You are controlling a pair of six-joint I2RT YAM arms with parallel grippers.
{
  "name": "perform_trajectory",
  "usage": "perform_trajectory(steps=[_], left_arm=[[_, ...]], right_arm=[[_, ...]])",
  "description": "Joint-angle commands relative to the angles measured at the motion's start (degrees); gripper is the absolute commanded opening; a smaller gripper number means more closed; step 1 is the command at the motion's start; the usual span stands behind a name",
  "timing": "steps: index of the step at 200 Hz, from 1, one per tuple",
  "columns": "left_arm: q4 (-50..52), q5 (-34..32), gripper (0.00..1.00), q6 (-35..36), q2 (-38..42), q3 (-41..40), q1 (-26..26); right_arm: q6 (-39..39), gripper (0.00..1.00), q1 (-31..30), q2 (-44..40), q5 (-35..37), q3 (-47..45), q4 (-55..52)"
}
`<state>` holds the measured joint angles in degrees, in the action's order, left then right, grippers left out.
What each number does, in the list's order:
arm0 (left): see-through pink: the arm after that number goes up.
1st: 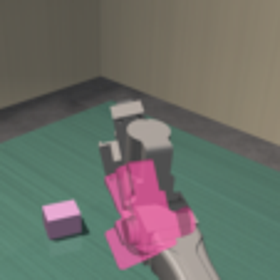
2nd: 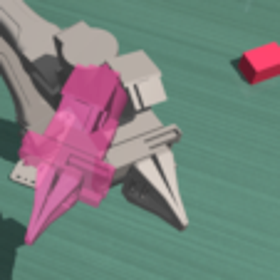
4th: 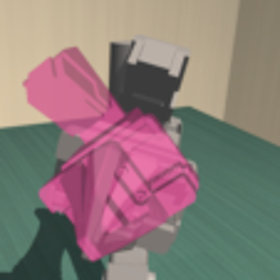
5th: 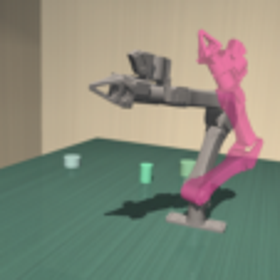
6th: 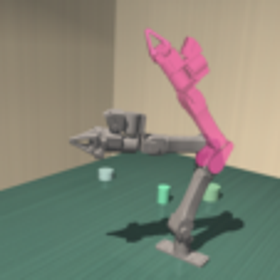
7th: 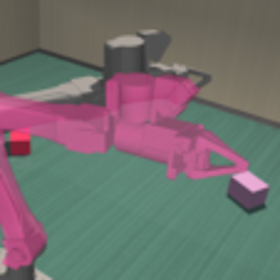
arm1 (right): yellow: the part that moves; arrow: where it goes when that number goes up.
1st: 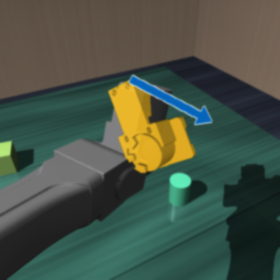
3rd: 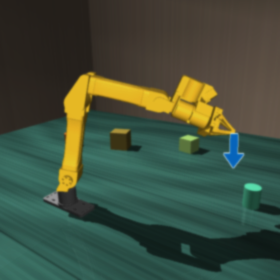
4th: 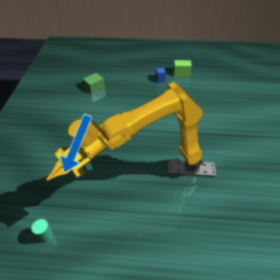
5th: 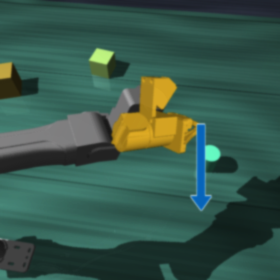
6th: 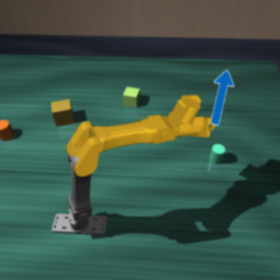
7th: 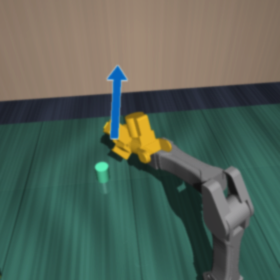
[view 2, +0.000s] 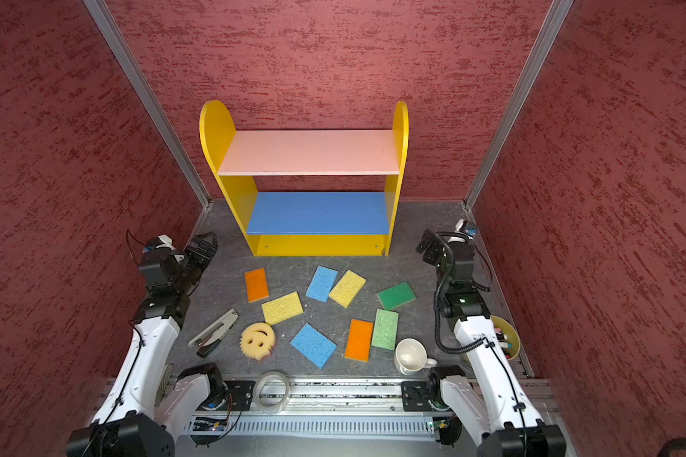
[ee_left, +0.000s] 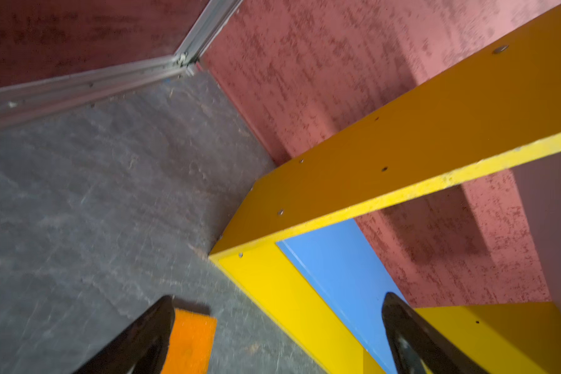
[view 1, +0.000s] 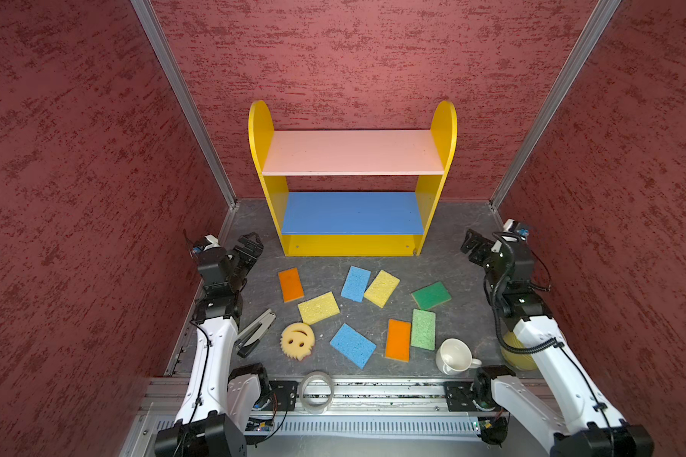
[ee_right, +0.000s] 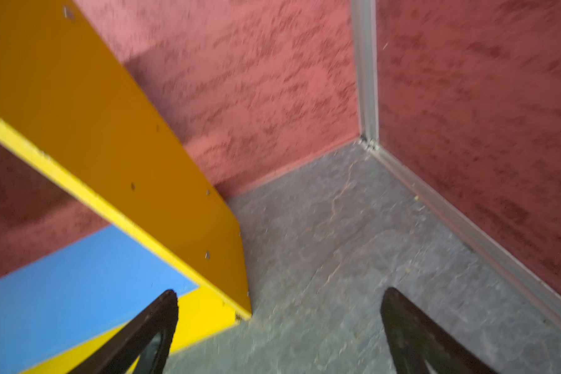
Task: Arrange cleaning sponges on a shelf
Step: Pick up the cleaning sponge at the center of the table.
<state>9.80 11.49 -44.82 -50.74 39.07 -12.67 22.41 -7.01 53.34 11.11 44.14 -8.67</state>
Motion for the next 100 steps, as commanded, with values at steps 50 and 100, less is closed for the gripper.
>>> perform_trajectory(steps=[50, 100], left_arm=[[18.93, -6.88, 0.96, -2.15, 4.68, 4.75, 14.31], [21.34, -6.85, 0.96, -2.87, -2.23, 7.50, 24.87]], right_arm=[[2.69, 0.74, -16.95, 3.01, 0.48, 4.40, -15.89], [2.42, 0.50, -22.12, 11.81, -4.44, 6.93, -15.06]])
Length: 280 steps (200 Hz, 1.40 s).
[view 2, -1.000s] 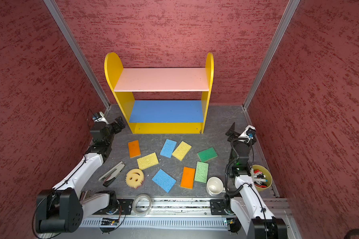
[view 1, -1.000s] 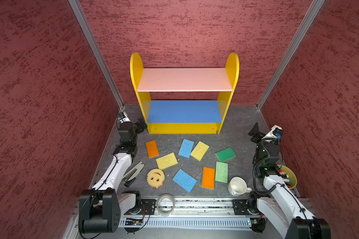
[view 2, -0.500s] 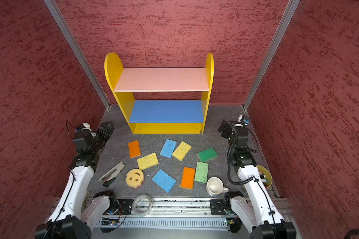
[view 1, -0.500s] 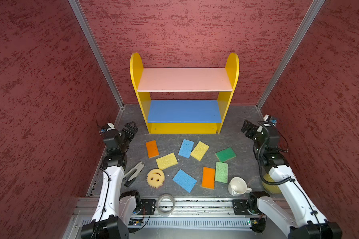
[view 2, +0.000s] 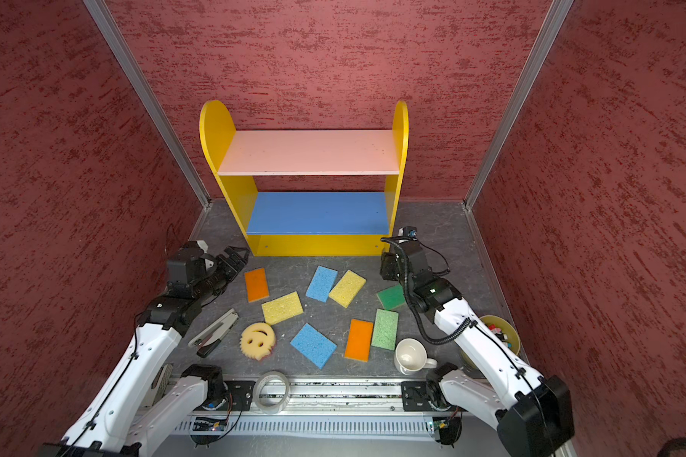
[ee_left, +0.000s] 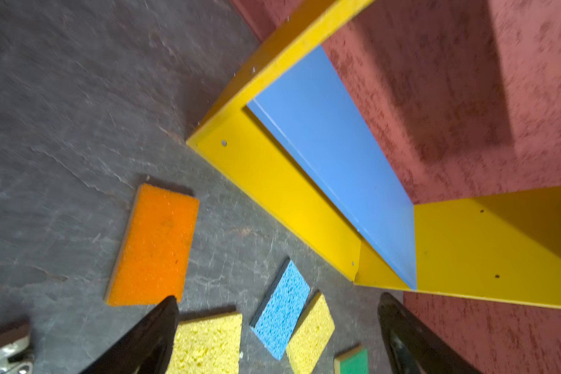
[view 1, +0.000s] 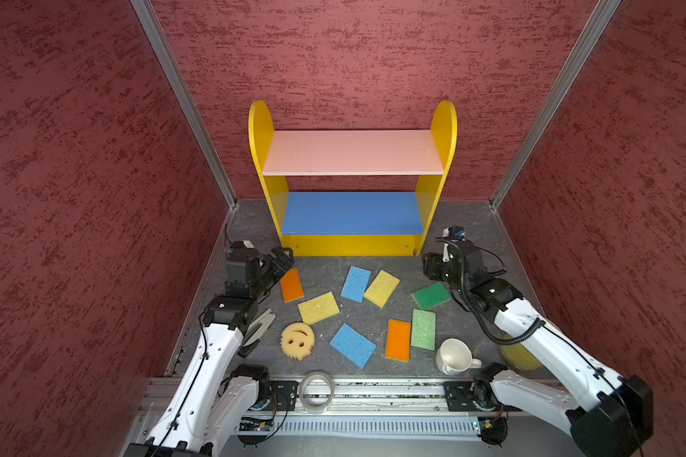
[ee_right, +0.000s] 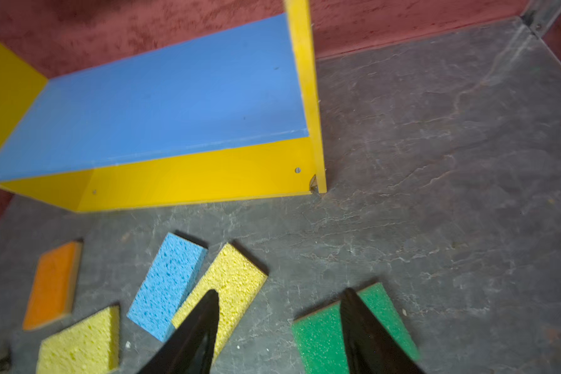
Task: Arrange cleaning sponges on a shelf
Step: Pick up the cleaning sponge at the center of the table.
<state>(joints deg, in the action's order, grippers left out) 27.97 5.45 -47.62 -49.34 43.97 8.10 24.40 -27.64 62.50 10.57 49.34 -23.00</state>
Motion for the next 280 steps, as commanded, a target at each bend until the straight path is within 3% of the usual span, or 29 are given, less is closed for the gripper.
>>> perform_trajectory(steps=[1, 29, 56, 79, 107, 154, 221, 280], left_arm=[[3.25, -0.81, 0.96, 0.04, -3.86, 2.74, 4.33], [4.98, -2.89, 0.99, 1.14, -9.51, 5.33, 9.72], [3.04, -4.89, 1.00, 0.57, -12.01, 4.98, 14.99], [-3.48, -5.94, 1.00, -0.91, -13.50, 2.16, 20.84], [-8.49, -6.09, 1.00, -1.51, -18.48, 1.89, 25.42], [-9.10, -3.58, 1.00, -1.82, -27.56, 6.06, 27.48], [-15.88, -1.84, 0.95, -3.51, -33.39, 7.08, 30.21], [-15.31, 0.02, 0.94, -2.85, -38.69, 10.23, 30.64]], right_arm=[[0.32, 0.50, -1.52, 2.82, -4.16, 1.77, -0.55], [-0.39, 0.47, -2.37, 5.62, -7.75, 1.12, 3.55], [2.28, 0.48, -3.05, 7.37, -6.56, -0.26, 6.08], [4.49, 0.54, -3.97, 9.75, -4.85, -2.37, 7.60], [6.24, 0.54, -4.69, 13.13, -4.60, -3.37, 8.76], [8.64, 0.53, -4.79, 17.64, -8.56, -4.55, 13.36], [14.55, 0.42, -4.79, 25.05, -10.57, -7.37, 21.78], [16.80, 0.44, -4.79, 28.64, -11.94, -6.75, 22.25]])
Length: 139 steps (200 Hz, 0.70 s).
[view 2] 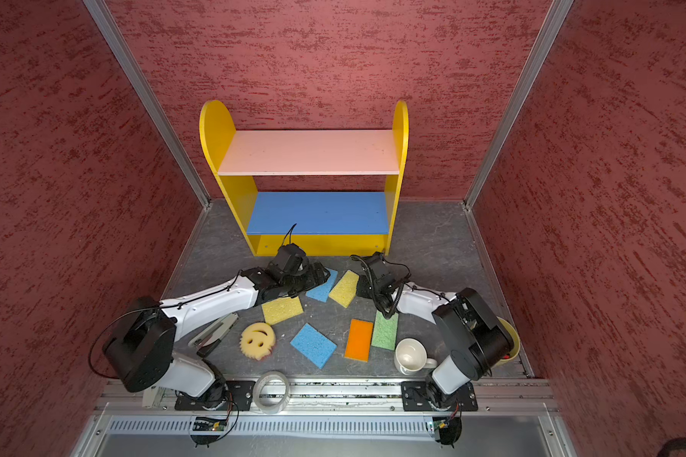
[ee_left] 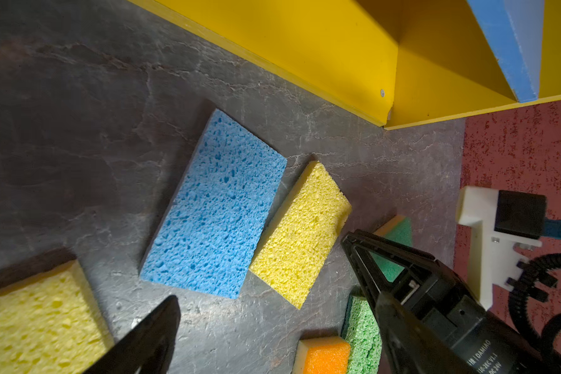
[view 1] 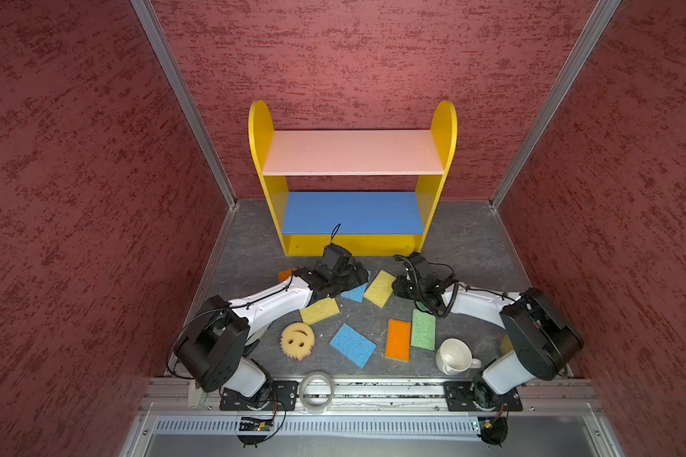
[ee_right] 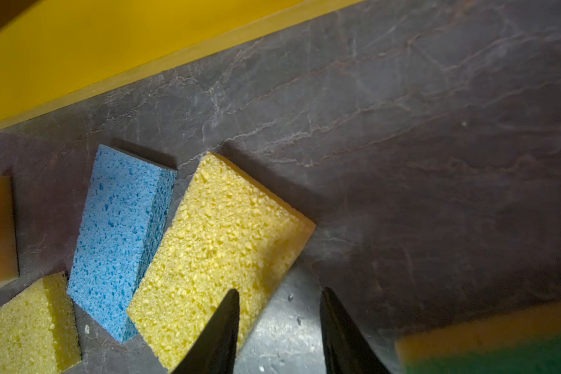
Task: Arrange cleaning sponges on a shelf
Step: Pick up the cleaning sponge at the center of the table.
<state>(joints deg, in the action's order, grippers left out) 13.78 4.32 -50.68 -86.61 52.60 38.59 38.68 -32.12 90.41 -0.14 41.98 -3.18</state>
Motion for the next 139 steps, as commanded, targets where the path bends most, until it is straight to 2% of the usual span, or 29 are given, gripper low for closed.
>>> perform_trajectory(steps=[1, 97, 139], left_arm=[[-1.17, 1.19, 0.94, 0.17, -1.48, 1.66, 0.16], [-0.85, 1.82, 0.96, 0.48, -3.99, 2.33, -0.27], [-1.78, 1.79, 0.96, 0.43, -4.30, 1.20, -0.35]], right_arm=[[2.58, 0.44, -0.31, 0.82, -1.25, 0.63, 2.45], [5.19, 0.37, 0.04, 5.20, -3.18, 1.85, 5.48], [7.27, 0.25, 0.31, 5.96, -4.42, -0.15, 10.68]])
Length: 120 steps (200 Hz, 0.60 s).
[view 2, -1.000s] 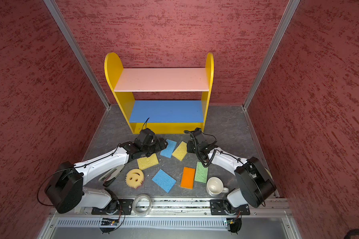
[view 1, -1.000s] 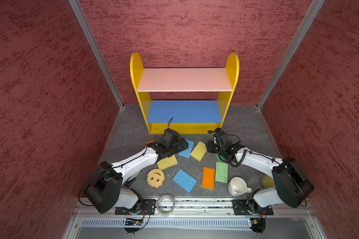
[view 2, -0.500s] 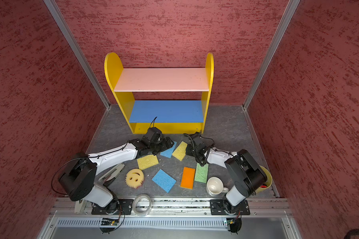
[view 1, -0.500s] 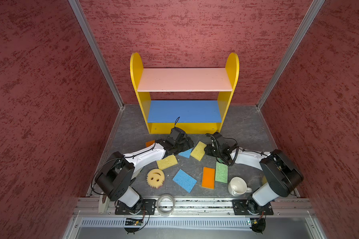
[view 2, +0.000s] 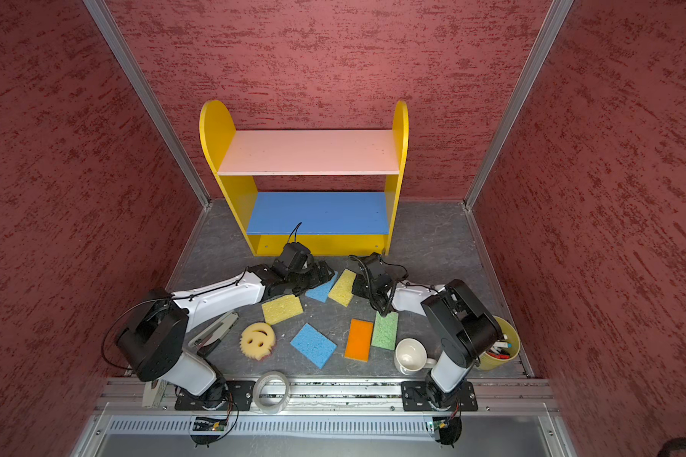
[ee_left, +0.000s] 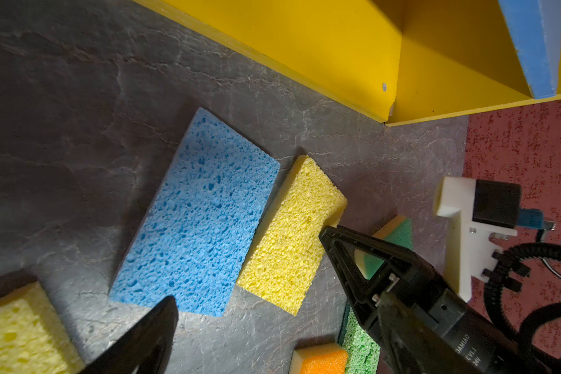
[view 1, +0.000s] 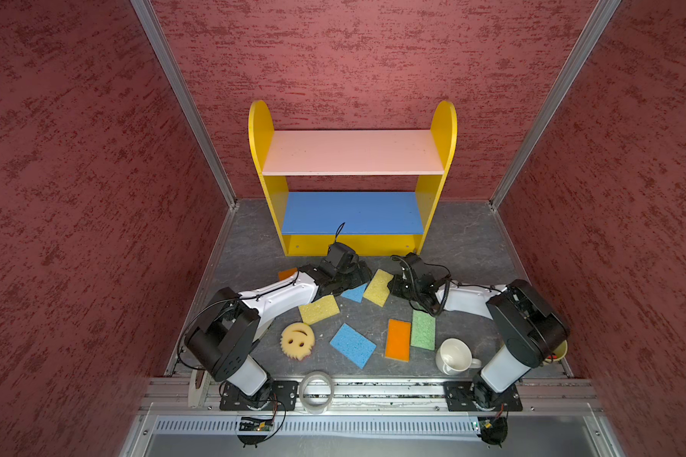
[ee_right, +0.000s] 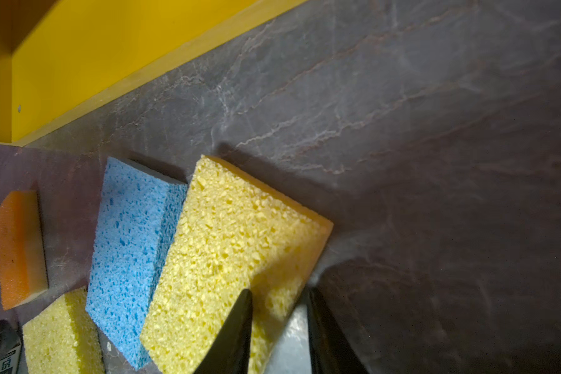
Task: Arrange cleaning sponges on a shelf
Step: Pick up the cleaning sponge at the center of the table.
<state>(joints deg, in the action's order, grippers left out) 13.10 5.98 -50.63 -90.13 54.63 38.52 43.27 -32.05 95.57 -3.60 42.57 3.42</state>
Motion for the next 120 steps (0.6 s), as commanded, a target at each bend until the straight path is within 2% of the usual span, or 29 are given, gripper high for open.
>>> perform_trajectory(steps=[1, 12, 40, 94, 120], left_arm=[[-1.08, 0.15, 0.96, 0.37, -0.81, -0.88, -0.33], [-1.41, 0.25, 0.96, 0.31, -0.84, -1.10, -0.42], [-1.53, 0.35, 0.97, 0.30, -0.77, -1.53, -0.53], [-2.98, 1.03, 0.97, -0.50, -1.18, -3.10, -0.47], [-3.47, 1.64, 0.98, -0.70, -1.71, -3.04, -0.50]], right_arm=[[2.69, 0.25, 0.28, 0.87, -0.97, -0.74, 4.15], [3.11, 0.20, 0.24, 1.04, -1.13, -0.86, 4.69], [3.83, 0.17, 0.30, 0.66, -0.99, -1.22, 5.32], [3.93, 0.06, 0.50, -1.05, -3.08, -1.45, 4.93], [4.73, 0.05, 0.63, -2.20, -4.56, -1.52, 5.44]])
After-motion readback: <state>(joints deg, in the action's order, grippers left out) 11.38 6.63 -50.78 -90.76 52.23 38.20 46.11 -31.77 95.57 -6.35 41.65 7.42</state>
